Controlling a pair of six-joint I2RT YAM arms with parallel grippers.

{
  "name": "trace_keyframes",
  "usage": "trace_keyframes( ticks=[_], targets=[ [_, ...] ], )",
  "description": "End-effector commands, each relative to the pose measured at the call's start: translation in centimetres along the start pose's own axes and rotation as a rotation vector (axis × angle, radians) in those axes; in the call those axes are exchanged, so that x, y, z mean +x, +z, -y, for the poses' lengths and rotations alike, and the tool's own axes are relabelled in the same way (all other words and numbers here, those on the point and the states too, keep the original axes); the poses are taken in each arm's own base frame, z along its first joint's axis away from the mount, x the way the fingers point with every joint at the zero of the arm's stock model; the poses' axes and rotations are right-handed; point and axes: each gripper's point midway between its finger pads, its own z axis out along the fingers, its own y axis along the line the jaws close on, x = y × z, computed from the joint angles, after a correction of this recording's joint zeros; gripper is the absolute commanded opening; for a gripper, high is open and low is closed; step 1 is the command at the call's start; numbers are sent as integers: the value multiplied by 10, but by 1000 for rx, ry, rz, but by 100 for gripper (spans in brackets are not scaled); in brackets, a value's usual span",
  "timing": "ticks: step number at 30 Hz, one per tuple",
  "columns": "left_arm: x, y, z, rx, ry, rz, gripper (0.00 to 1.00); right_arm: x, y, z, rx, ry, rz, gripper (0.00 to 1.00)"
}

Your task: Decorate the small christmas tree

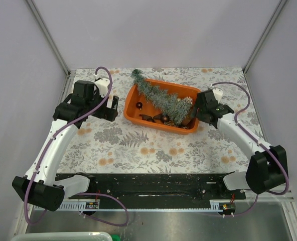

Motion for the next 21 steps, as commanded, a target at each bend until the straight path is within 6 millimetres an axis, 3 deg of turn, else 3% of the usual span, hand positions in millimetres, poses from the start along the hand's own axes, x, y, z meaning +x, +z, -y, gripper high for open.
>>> trace_keyframes(
  ticks=[1, 5, 8, 11, 13, 15, 21],
  targets=[
    [-3, -7, -2, -9, 15, 30, 99, -62, -51, -27, -151, -26, 140, 85],
    [-1, -9, -4, -21, 19, 26, 99, -97, -90, -72, -320, -126, 228, 90],
    [0, -9, -4, -20, 20, 19, 99, -99, -113, -133, -474, -309, 262, 91],
    [2, -8, -6, -33, 15, 5, 99, -84, -120, -184, -564, -513, 236, 93],
    [3, -9, -8, -43, 12, 5, 99, -68, -105, -210, -568, -661, 197, 94],
    [6, -6, -9, -43, 7, -7, 99, -58, -91, -223, -562, -778, 168, 95],
    [10, 0, -26, -107, -22, -38, 99, -29, -46, -240, -474, -947, 97, 97]
  ],
)
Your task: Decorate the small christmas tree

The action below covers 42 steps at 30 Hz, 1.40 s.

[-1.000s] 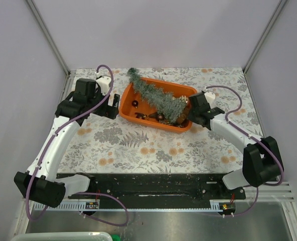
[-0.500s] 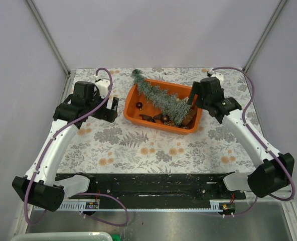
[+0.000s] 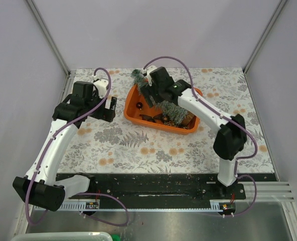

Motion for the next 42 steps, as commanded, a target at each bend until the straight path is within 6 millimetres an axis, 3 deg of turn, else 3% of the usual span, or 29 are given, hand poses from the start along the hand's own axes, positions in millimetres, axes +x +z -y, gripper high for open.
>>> trace_keyframes(
  ticks=[1, 7, 16, 19, 23, 25, 31, 38, 42],
  targets=[
    [1, 2, -18, -73, -23, -11, 99, 15, 15, 1, 44, -188, -97, 97],
    [4, 8, -20, -49, -46, -17, 99, 32, 46, 10, 173, -351, -173, 97],
    [7, 10, -25, -57, -60, -23, 99, 48, 82, 26, 311, -402, -193, 90],
    [9, 9, -27, -63, -61, -21, 99, 44, 87, 31, 369, -406, -158, 74],
    [8, 7, -32, -79, -73, -8, 99, 30, 84, 33, 451, -400, -77, 29],
    [8, 6, -32, -80, -76, -2, 99, 19, 75, 32, 480, -391, -20, 20],
    [9, 4, -32, -85, -77, 4, 99, -22, 28, 33, 567, -370, 134, 15],
    [11, 2, -32, -87, -82, 7, 99, -75, -55, 35, 572, -247, 325, 11],
    [10, -1, -31, -87, -82, 18, 99, -93, -104, 25, 510, -158, 430, 10]
  ],
)
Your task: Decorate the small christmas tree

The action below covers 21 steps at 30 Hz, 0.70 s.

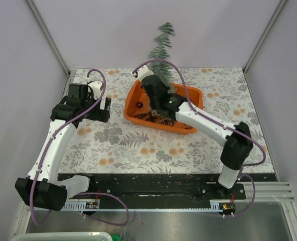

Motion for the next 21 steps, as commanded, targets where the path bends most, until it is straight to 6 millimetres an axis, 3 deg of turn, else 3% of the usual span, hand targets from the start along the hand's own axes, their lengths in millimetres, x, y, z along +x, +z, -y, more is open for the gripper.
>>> trace_keyframes(
  ticks=[1, 8, 14, 21],
  targets=[
    [-8, -8, -2, -11, -11, 61, 99, -62, -66, 58, 38, 264, 195, 9],
    [-5, -14, -2, -21, -10, 63, 99, -79, -136, 59, -192, 533, 319, 9],
    [-1, -18, -5, -39, -6, 63, 99, -81, -175, 36, -343, 575, 345, 9],
    [2, -20, -7, -48, -9, 61, 99, -76, -209, -9, -496, 654, 356, 7]
  ],
)
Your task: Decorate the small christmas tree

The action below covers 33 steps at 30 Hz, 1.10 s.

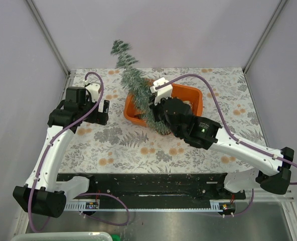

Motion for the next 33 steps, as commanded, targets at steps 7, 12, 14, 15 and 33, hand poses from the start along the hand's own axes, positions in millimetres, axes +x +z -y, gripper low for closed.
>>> trace_keyframes(
  ticks=[7, 12, 14, 15, 33],
  targets=[
    [0, -8, -9, -55, -5, 26, 99, 24, -21, -63, -162, 140, 54, 4],
    [6, -9, -13, -73, 0, 21, 99, 42, -17, -72, -173, 131, 109, 3],
    [7, -9, -15, -79, -3, 16, 99, 53, -15, -78, -203, 126, 146, 2],
    [7, -10, -15, -81, -3, 16, 99, 55, -15, -80, -215, 132, 172, 1],
    [7, -9, -16, -72, -7, 11, 99, 153, -34, -66, -118, 75, 164, 0]
  ],
)
